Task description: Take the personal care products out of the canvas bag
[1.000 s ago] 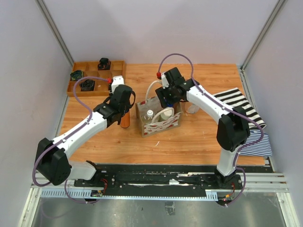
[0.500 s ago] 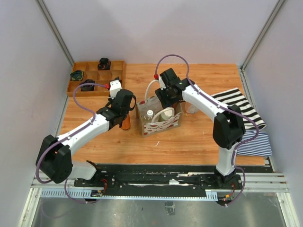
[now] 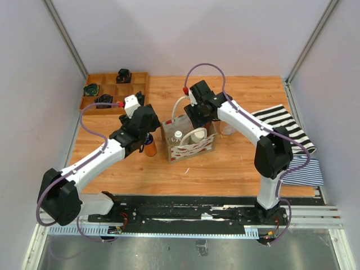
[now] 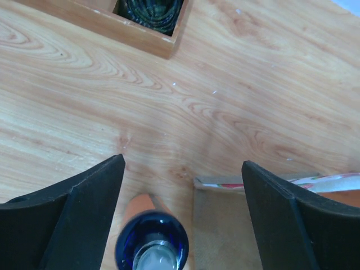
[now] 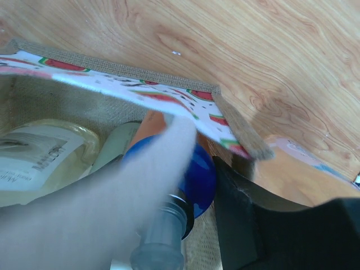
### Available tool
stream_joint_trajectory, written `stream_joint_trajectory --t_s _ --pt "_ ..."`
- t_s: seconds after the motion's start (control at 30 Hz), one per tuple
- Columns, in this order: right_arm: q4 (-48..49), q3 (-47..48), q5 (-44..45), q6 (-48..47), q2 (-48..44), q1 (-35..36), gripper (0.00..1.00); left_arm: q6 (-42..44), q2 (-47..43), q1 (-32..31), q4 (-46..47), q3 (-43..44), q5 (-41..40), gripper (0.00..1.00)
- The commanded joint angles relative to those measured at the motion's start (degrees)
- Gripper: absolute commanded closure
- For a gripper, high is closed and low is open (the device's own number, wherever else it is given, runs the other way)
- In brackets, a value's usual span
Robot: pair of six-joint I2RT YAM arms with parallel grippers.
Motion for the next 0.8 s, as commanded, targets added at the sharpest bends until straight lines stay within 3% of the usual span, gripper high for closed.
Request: stream_joint_trajectory --t_s 0.0,0.23,0.37,0.47,0.77 --pt "-2.0 3.8 2.3 2.4 -9.1 0.9 0.72 -0.6 -3.4 0.2 0.4 0.0 1.0 0.01" --pt "-0.1 3.2 4.8 3.8 -18.1 0.8 0.72 -0.7 -4.1 0.2 -1.1 1.9 2.2 0.0" --pt "2.4 3.2 9.8 3.1 -21.0 0.1 0.72 1.5 -5.4 0.2 1.9 2.9 7.5 0.01" --pt "2.5 5.3 10.2 3.7 -20.8 -2.6 0.72 5.9 -6.2 0.0 6.7 3.2 13.7 0.06" --pt "5.5 10.0 8.3 4.6 -15.0 -9.9 0.71 13.2 -5.2 -1.6 12.4 6.0 26.6 0.09"
